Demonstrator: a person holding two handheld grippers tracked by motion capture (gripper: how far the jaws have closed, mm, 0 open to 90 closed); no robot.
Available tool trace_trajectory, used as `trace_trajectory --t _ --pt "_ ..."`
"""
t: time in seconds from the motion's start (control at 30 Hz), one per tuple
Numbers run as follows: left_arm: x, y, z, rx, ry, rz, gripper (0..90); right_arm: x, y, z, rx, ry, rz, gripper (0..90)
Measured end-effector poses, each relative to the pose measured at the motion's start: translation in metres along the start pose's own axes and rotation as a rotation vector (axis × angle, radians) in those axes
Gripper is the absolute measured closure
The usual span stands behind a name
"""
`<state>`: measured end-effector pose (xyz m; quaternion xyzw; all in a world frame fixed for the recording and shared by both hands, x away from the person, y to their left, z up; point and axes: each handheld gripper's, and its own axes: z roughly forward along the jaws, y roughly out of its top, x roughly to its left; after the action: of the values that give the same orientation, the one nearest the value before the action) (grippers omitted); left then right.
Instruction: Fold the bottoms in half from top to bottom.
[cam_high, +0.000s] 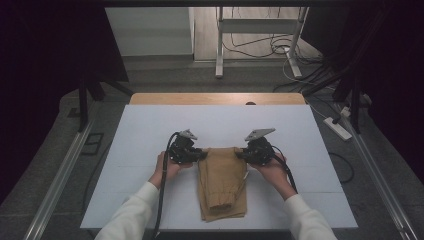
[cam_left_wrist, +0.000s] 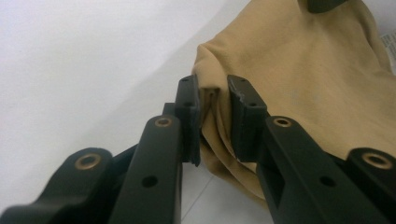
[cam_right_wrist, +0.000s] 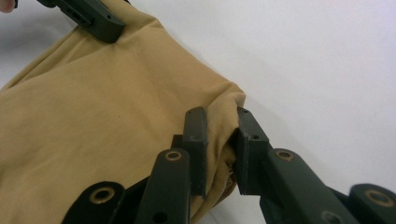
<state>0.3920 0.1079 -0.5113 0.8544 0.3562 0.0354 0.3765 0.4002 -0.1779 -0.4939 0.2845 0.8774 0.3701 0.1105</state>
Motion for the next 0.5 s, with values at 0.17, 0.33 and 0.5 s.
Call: trace_trajectory --t 0.17,0.33,0.5 --pt "0.002 0.002 -0.001 -0.006 0.011 0.002 75.3 -0.001 0.003 0.001 -0.009 -0.007 -0.006 76.8" --pt "0.006 0.007 -0.003 -0.022 0.023 0.002 75.3 -0.002 0.008 0.001 -0.026 -0.019 -0.014 76.8" --pt "0.011 0.011 -0.001 -0.025 0.033 0.003 75.3 -0.006 0.011 0.003 -0.037 -0.024 -0.008 76.8"
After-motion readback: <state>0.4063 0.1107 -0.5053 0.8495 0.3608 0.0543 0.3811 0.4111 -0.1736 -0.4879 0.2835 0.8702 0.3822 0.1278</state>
